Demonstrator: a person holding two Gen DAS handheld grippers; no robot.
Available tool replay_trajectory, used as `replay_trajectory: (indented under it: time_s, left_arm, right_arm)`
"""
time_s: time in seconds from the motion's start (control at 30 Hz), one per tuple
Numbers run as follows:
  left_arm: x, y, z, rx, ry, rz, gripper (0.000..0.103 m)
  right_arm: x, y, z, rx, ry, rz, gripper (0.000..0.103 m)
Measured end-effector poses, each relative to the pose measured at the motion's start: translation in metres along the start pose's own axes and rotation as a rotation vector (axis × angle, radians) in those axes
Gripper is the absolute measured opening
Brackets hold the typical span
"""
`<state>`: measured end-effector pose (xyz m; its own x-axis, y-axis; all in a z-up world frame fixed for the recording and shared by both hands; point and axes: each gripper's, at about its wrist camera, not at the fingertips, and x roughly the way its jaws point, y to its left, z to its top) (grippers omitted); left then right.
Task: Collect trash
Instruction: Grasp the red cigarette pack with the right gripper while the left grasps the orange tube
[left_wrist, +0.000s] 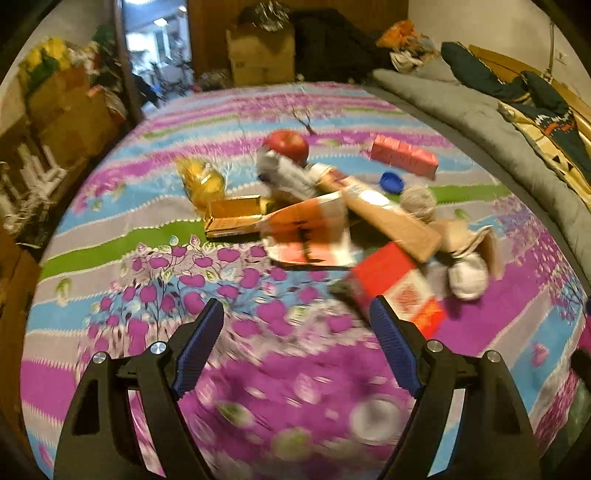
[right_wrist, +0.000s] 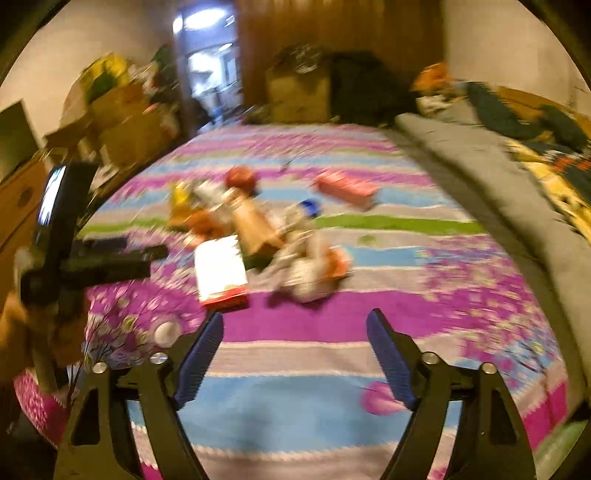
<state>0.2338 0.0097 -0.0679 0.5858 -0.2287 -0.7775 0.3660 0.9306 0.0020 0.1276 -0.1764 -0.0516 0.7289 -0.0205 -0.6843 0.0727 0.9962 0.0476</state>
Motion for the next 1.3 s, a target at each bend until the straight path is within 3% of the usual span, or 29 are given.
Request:
replay_trajectory:
  time_s: [0.1, 0.23, 0.37, 0.5, 0.6, 0.7, 0.77, 0.83, 0.93, 1.07, 1.3]
  left_arm:
    - [0.019, 0.029, 0.014, 0.033, 0.025, -0.069, 0.078]
    - [0.040, 0.050, 0.032, 0.088, 0.057, -0.197, 0.078]
    - [0.057, 0.037, 0.043, 0.334, 0.084, -0.313, 0.078]
    - [0.073, 0.026, 0.056, 0.477, 0.075, -0.336, 0.078]
    - [0.091, 0.026, 0.067, 0.510, 0.084, -0.334, 0.078]
    - [0.109, 0.018, 0.069, 0.562, 0.118, -0.350, 0.064]
    - [0.114, 0.015, 0.068, 0.577, 0.140, -0.378, 0.048]
    - [0.118, 0.010, 0.060, 0.614, 0.153, -0.366, 0.022]
    - [0.112, 0.012, 0.053, 0.590, 0.144, -0.364, 0.013]
    - [0.086, 0.017, 0.038, 0.540, 0.111, -0.356, 0.013]
    - [0.021, 0.044, -0.006, 0.335, 0.079, -0.300, 0.013]
  right_arm:
    - [0.039, 0.026, 0.009, -0.060, 0.056, 0.052, 0.084]
    - [0.074, 0.038, 0.020, -0.106, 0.085, 0.092, 0.098]
    - [0.109, 0.047, 0.029, -0.121, 0.127, 0.136, 0.098]
    - [0.136, 0.054, 0.035, -0.141, 0.160, 0.151, 0.098]
    - [0.154, 0.058, 0.037, -0.152, 0.179, 0.157, 0.097]
    - [0.171, 0.059, 0.038, -0.139, 0.222, 0.162, 0.083]
    - [0.181, 0.057, 0.037, -0.117, 0.247, 0.171, 0.062]
    - [0.186, 0.055, 0.034, -0.097, 0.263, 0.182, 0.059]
    - [0.180, 0.050, 0.032, -0.064, 0.249, 0.207, 0.058]
    - [0.162, 0.044, 0.026, -0.026, 0.238, 0.216, 0.058]
    - [0.109, 0.036, 0.014, -0.005, 0.218, 0.225, 0.058]
